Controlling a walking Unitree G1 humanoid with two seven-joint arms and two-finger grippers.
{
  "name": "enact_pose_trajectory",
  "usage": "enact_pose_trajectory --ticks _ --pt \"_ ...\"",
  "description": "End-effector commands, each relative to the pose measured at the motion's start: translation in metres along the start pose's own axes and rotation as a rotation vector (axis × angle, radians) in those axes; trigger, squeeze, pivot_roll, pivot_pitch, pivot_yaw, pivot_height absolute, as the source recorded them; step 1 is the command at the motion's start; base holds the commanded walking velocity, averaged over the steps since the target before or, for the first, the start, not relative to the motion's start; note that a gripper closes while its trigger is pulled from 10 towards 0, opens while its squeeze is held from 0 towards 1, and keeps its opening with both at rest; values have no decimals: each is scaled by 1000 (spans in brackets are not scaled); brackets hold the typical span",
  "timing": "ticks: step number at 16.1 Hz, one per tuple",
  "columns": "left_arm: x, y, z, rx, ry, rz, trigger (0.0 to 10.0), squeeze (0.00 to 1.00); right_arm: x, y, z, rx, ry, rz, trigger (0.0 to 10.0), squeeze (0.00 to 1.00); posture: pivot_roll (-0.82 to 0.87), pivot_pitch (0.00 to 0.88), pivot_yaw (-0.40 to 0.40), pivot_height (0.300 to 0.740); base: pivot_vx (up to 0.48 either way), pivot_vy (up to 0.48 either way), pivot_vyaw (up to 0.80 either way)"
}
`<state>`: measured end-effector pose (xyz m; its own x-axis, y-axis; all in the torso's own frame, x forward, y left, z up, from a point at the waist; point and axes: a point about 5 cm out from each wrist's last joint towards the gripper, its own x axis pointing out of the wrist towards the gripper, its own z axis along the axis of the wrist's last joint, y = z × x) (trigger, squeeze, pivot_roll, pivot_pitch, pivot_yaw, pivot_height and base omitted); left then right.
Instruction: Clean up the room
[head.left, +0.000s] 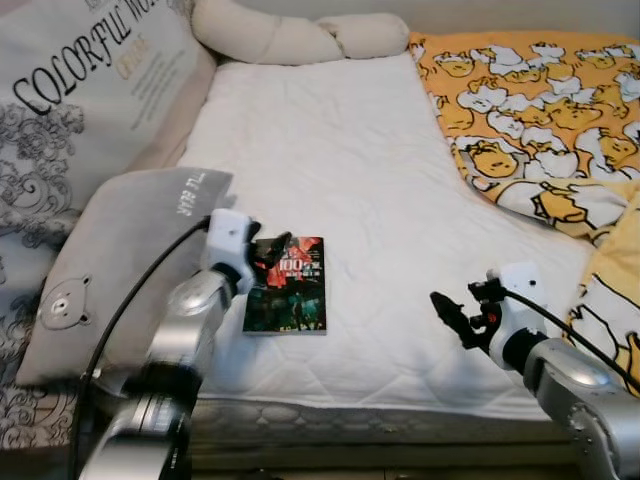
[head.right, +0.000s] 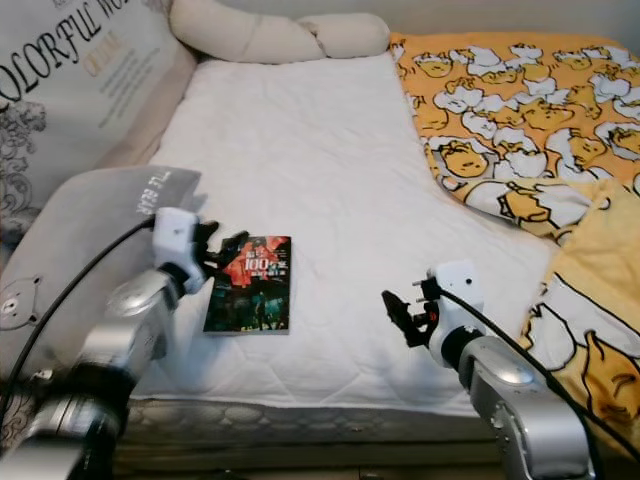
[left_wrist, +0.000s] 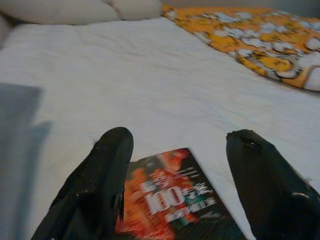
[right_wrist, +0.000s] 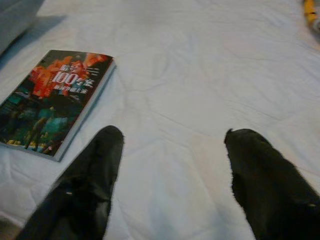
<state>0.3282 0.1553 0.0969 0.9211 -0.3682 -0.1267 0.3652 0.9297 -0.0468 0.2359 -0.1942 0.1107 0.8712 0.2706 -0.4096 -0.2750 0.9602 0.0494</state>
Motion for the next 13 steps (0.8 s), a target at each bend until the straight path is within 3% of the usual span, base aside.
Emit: enact_pose_trajectory --ticks 1,4,6,8,13 --pt "-8 4 8 -6 -20 37 10000 1000 2 -2 1 -9 -10 -25 10000 1000 -50 0 41 740 0 -480 0" --pt "-41 5 3 5 0 102 10000 1000 11 4 -11 -23 18 -41 10000 1000 -11 0 24 740 0 -480 0" --pt "-51 3 0 6 28 131 10000 1000 16 4 -13 -11 27 -45 10000 1000 -6 0 23 740 0 -480 0" --pt "-59 2 -1 23 63 150 10000 1000 20 3 -14 -7 21 -53 10000 1000 4 0 21 740 0 -480 0" --pt "-62 0 3 34 81 154 10000 1000 23 6 -18 -7 30 -46 10000 1000 -2 0 23 740 0 -480 0"
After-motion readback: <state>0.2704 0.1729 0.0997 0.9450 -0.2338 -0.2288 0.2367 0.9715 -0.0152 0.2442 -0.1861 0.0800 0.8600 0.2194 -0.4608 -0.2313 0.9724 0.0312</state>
